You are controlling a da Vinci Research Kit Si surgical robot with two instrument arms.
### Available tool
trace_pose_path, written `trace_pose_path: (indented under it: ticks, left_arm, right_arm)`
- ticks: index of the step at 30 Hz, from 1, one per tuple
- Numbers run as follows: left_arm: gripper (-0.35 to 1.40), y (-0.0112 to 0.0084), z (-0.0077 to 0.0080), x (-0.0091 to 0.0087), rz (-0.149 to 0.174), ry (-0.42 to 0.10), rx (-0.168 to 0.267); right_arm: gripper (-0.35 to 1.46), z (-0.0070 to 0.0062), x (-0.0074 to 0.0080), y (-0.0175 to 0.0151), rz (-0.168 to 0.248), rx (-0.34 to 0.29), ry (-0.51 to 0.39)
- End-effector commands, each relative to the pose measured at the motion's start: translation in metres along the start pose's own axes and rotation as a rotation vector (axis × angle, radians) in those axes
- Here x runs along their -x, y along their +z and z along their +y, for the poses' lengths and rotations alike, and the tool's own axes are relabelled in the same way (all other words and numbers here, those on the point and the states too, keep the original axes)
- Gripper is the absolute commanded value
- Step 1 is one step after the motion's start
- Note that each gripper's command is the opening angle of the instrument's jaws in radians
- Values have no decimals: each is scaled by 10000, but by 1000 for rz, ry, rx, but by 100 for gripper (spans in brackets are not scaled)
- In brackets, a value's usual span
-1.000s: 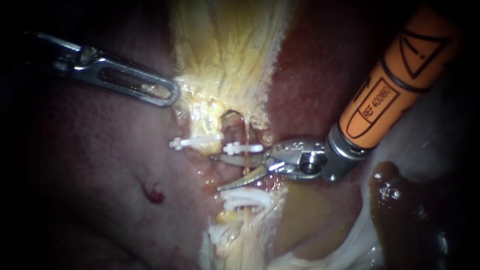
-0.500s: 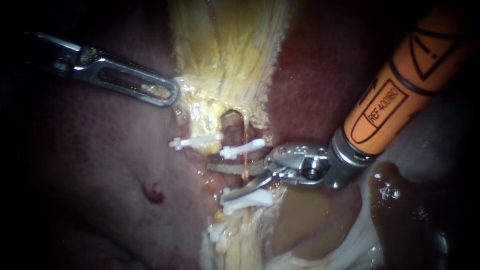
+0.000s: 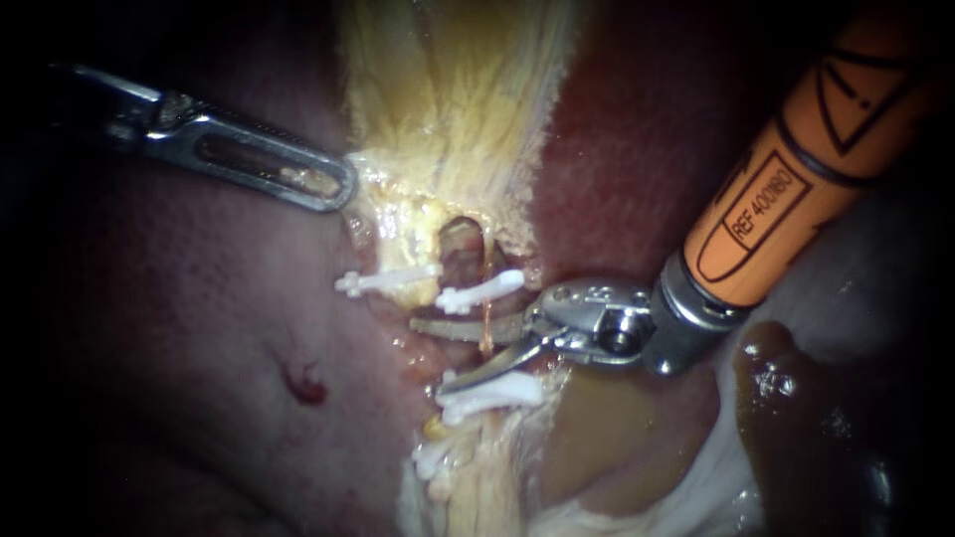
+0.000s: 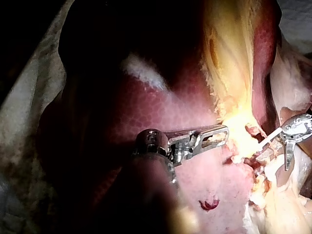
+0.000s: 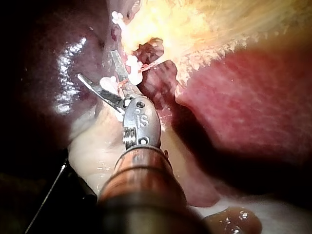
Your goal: Go to the cutting position right tube
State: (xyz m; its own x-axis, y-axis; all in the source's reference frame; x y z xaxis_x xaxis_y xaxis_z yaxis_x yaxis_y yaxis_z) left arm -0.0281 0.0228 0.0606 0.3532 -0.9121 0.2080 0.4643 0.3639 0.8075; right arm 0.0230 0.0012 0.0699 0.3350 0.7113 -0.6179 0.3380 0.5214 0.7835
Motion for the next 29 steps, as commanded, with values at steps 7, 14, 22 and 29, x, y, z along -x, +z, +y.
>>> trace_pose_path:
  ticks: [7,14,22,29]
  left_arm:
    - [-35,0,0,0,0,0,0]
    - [-35,0,0,0,0,0,0]
    - [-35,0,0,0,0,0,0]
    - [-35,0,1,0,0,0,0]
  right_arm:
    - [126,-3,-2,1,1,-3,0]
    - [126,-5,-3,3,5,-2,0]
    - [126,-5,-3,3,8,-3,0]
    - [128,-6,-3,3,8,-3,0]
